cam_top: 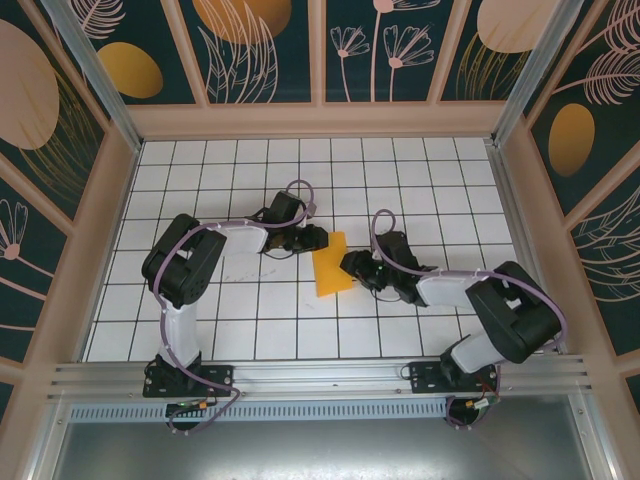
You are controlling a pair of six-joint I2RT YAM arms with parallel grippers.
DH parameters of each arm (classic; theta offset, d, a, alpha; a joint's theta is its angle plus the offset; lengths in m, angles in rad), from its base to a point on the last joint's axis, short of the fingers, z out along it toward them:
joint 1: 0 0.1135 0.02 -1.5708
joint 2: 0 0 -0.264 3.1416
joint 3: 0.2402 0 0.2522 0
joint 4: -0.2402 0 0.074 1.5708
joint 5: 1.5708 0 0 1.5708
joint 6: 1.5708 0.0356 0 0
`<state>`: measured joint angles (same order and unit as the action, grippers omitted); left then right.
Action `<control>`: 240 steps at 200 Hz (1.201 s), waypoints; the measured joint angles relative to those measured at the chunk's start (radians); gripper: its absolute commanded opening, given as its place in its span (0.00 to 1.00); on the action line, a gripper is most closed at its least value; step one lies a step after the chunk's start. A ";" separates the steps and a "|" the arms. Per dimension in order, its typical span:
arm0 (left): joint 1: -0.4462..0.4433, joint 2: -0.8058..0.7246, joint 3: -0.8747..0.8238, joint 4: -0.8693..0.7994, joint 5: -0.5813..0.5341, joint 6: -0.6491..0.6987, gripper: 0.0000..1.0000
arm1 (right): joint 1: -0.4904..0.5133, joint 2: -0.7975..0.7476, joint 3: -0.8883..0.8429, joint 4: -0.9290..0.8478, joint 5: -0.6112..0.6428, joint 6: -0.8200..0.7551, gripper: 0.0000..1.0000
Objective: Fold a paper plane with a square sheet of paper (pick it up from the middle)
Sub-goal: Third fold the triangle at the center of the table.
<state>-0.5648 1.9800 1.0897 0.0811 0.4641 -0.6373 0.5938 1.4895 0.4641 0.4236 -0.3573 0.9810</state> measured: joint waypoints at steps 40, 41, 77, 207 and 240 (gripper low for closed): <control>0.000 -0.001 0.001 -0.006 0.002 0.028 0.38 | -0.037 0.048 0.013 0.020 -0.057 -0.040 0.35; 0.000 -0.001 0.001 -0.006 0.002 0.029 0.38 | -0.037 0.050 0.013 0.021 -0.059 -0.040 0.35; 0.000 -0.029 0.000 -0.021 0.003 0.047 0.42 | -0.037 0.087 0.013 0.068 -0.110 -0.050 0.24; -0.240 -0.531 -0.309 -0.045 -0.290 0.159 0.58 | 0.029 0.131 -0.007 0.226 -0.036 0.172 0.14; -0.374 -0.529 -0.309 -0.086 -0.463 0.223 0.64 | 0.031 0.133 -0.004 0.223 -0.033 0.188 0.19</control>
<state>-0.9390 1.4513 0.7803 -0.0051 0.0013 -0.4141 0.6243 1.6222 0.4603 0.6464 -0.3904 1.1687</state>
